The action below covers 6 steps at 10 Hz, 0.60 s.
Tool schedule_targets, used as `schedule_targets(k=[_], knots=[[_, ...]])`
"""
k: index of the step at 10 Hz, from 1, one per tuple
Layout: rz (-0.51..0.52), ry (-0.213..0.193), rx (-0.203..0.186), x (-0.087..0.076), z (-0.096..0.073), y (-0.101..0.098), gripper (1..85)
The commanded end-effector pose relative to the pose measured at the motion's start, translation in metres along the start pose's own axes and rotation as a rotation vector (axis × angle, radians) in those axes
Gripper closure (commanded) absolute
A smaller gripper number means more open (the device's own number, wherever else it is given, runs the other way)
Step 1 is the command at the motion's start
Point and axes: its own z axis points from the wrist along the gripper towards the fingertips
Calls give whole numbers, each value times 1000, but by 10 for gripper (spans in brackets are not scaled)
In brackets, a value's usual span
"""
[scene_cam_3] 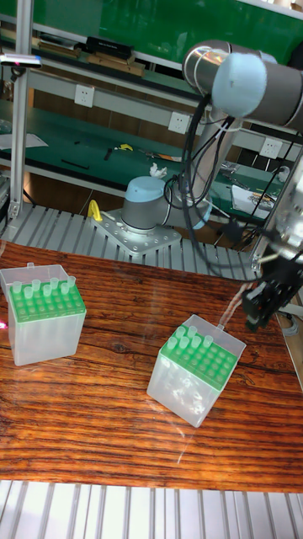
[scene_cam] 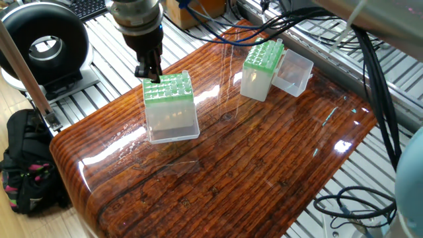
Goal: Transfer all large pipette tips from one holder to another
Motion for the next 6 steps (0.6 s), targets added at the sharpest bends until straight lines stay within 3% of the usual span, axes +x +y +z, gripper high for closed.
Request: schedule_targets(k=[1, 4, 5, 6], knots=[[-79, 8, 13, -3, 20, -44, 547], [-179, 27, 43, 6, 33, -58, 517], [-226, 23, 18, 15, 38, -52, 473], [-231, 6, -36, 19, 40, -39, 453]])
